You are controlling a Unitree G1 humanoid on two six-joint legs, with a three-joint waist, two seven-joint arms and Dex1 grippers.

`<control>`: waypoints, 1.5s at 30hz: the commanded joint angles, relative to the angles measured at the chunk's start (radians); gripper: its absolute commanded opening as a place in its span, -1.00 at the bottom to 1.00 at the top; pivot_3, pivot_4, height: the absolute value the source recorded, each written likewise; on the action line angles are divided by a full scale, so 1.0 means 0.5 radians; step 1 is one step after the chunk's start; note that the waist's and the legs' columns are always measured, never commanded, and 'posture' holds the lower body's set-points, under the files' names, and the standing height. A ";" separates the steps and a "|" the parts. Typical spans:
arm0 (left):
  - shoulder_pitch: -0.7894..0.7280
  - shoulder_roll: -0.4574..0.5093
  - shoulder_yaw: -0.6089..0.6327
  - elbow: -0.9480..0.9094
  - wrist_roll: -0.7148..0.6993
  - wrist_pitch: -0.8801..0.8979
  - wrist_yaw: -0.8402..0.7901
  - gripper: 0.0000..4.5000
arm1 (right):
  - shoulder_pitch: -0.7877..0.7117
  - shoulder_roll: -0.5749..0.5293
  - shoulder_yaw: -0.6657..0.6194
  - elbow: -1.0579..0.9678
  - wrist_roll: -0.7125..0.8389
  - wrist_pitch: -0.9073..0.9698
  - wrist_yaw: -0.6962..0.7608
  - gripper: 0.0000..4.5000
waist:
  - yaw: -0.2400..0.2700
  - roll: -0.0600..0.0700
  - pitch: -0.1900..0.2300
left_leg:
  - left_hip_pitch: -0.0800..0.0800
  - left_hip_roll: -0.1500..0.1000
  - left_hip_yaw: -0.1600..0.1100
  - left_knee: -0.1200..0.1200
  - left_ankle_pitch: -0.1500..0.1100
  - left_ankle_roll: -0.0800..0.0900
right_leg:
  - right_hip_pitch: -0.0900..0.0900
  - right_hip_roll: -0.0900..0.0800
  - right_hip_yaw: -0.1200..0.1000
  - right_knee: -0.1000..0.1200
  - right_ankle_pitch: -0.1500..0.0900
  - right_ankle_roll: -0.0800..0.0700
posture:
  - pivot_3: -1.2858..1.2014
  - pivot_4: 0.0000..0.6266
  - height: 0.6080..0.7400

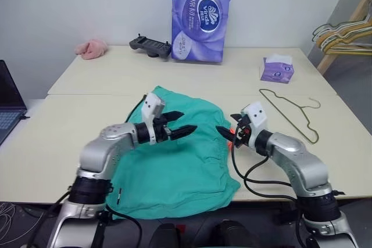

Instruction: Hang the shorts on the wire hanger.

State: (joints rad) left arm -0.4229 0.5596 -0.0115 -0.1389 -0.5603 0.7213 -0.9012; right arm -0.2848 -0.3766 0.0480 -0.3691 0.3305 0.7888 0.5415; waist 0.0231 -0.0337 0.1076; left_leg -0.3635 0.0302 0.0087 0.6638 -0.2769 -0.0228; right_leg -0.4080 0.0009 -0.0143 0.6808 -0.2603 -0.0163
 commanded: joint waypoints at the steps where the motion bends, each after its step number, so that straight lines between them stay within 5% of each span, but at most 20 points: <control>1: -0.020 0.093 0.056 -0.185 -0.055 -0.054 -0.102 0.90 | 0.027 -0.146 -0.290 -0.161 0.199 0.252 0.027 0.72 | 0.002 0.000 0.000 | 0.000 -0.001 0.000 0.000 0.000 0.000 | 0.000 0.000 0.000 0.000 0.000 0.000 | 0.12 -0.81 1.00; 7: -0.156 -0.066 -0.061 -0.190 0.065 -0.288 -0.047 0.90 | -0.011 -0.516 -0.507 0.273 -0.051 0.148 -0.131 0.72 | 0.016 0.000 0.000 | -0.001 -0.007 0.002 0.004 0.001 0.000 | 0.005 0.000 0.003 -0.003 0.001 0.003 | 0.11 -0.80 1.00; 11: -0.231 -0.246 -0.362 0.002 0.387 -0.638 -0.030 0.90 | -0.186 -0.766 -0.484 0.773 -0.272 0.031 -0.219 0.72 | -0.001 0.002 0.000 | -0.001 -0.009 0.012 0.003 0.000 0.000 | 0.004 0.000 0.013 -0.007 0.003 0.009 | 0.05 -0.80 1.00; 19: -0.294 -0.583 -0.510 0.196 0.515 -0.807 0.059 0.90 | -0.481 -0.925 -0.370 1.395 -0.267 0.052 0.063 0.72 | -0.063 0.004 0.000 | -0.001 -0.005 0.020 -0.002 0.000 0.001 | 0.003 0.011 0.021 -0.009 0.003 0.008 | 0.03 -0.78 1.00; 27: -0.250 -0.719 -0.548 0.198 0.587 -0.827 0.144 0.90 | -0.685 -0.936 -0.190 1.875 -0.378 -0.193 0.303 0.72 | -0.096 0.007 0.000 | 0.003 -0.004 0.031 -0.002 0.000 0.001 | 0.003 0.016 0.028 -0.004 0.003 0.008 | 0.05 -0.75 1.00; 45: -0.218 -0.645 -0.498 0.067 0.545 -0.700 0.175 0.90 | -1.232 -0.812 -0.014 3.132 -0.704 -0.789 0.514 0.72 | -0.102 0.008 0.001 | 0.008 -0.004 0.043 -0.002 0.000 0.001 | 0.001 0.016 0.053 -0.005 0.005 0.013 | 0.10 -0.82 1.00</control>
State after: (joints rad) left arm -0.5231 0.2357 -0.2831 -0.0651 -0.2736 0.3728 -0.8168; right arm -0.8833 -0.7887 0.0578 1.1640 -0.0184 0.4055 0.7860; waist -0.0279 -0.0298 0.1080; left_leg -0.3597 0.0284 0.0299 0.6627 -0.2770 -0.0225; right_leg -0.4074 0.0088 0.0120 0.6784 -0.2577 -0.0097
